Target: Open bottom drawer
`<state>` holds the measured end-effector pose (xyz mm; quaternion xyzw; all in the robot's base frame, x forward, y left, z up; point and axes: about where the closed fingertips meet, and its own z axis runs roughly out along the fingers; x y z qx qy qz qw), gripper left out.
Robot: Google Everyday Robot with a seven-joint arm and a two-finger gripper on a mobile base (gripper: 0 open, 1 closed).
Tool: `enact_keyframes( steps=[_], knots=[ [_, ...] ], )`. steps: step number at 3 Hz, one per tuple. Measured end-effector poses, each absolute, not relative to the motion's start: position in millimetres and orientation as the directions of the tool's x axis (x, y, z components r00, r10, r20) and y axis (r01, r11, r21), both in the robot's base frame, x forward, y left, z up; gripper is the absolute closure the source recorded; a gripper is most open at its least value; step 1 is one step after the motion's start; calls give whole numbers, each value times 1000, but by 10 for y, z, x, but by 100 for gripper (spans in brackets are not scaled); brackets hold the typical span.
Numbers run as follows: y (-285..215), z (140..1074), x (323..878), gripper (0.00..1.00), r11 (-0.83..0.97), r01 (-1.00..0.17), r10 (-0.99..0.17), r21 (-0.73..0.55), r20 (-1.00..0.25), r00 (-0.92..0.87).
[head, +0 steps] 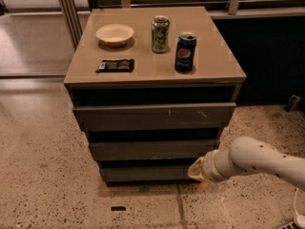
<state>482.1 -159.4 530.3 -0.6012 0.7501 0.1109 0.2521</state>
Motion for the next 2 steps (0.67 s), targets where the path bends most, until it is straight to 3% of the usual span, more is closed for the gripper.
enact_keyframes(
  steps=[2],
  knots=[
    [-1369, 4083, 4738, 100, 246, -969, -805, 4, -556, -207]
  ],
)
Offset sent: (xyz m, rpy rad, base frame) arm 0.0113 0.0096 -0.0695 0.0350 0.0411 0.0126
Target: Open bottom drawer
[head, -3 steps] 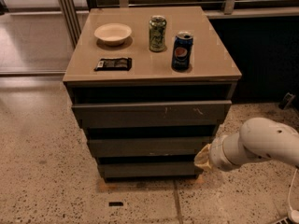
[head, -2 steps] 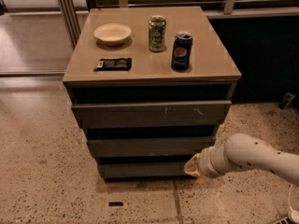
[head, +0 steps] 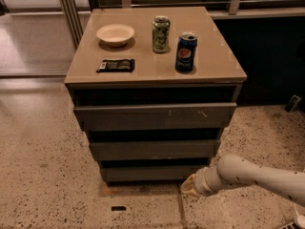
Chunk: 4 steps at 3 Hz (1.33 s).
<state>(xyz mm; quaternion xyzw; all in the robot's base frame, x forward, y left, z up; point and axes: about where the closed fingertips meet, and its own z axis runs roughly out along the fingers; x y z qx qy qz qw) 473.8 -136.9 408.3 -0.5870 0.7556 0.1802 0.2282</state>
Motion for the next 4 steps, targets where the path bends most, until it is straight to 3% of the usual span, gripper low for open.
enact_keyframes(
  steps=[1, 4],
  knots=[
    [-1368, 4082, 4735, 100, 246, -969, -805, 5, -556, -207],
    [-1385, 2736, 4776, 100, 228, -974, -770, -5, -613, -177]
  ],
)
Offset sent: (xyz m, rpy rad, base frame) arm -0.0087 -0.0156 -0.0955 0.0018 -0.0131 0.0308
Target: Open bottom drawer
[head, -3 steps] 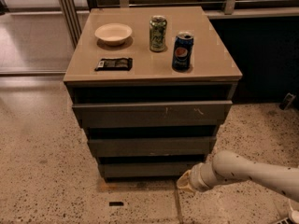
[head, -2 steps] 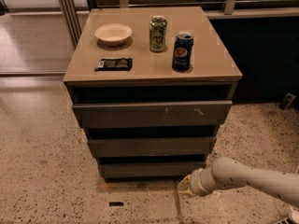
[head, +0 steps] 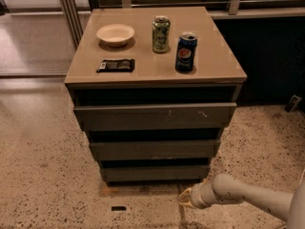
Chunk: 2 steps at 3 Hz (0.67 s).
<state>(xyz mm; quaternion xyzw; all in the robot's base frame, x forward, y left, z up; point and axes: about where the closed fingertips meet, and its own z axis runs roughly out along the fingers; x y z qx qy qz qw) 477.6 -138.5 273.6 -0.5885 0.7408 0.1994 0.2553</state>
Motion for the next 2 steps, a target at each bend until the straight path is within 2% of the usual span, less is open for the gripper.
enact_keyframes(
  steps=[1, 2],
  knots=[
    [-1360, 2606, 4772, 85, 233, -973, -763, 4, -620, -185],
    [-1359, 2610, 4772, 61, 232, -973, -763, 3, -620, -184]
  ],
)
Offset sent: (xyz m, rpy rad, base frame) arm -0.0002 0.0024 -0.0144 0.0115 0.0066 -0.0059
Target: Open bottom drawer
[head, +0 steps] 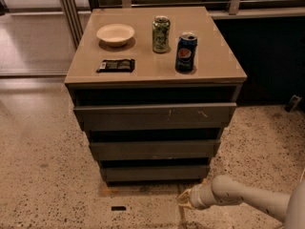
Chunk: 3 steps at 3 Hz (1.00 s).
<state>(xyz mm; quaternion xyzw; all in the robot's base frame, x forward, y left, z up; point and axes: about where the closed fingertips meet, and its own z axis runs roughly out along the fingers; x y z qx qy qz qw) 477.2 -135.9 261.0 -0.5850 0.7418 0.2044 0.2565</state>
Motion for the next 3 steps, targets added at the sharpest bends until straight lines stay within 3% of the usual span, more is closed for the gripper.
enact_keyframes(
  steps=[2, 3],
  knots=[
    [-1394, 2512, 5030, 15, 214, -969, -785, -121, -612, -97],
    [-1382, 2511, 5274, 0, 195, -968, -801, -161, -595, -63]
  ],
)
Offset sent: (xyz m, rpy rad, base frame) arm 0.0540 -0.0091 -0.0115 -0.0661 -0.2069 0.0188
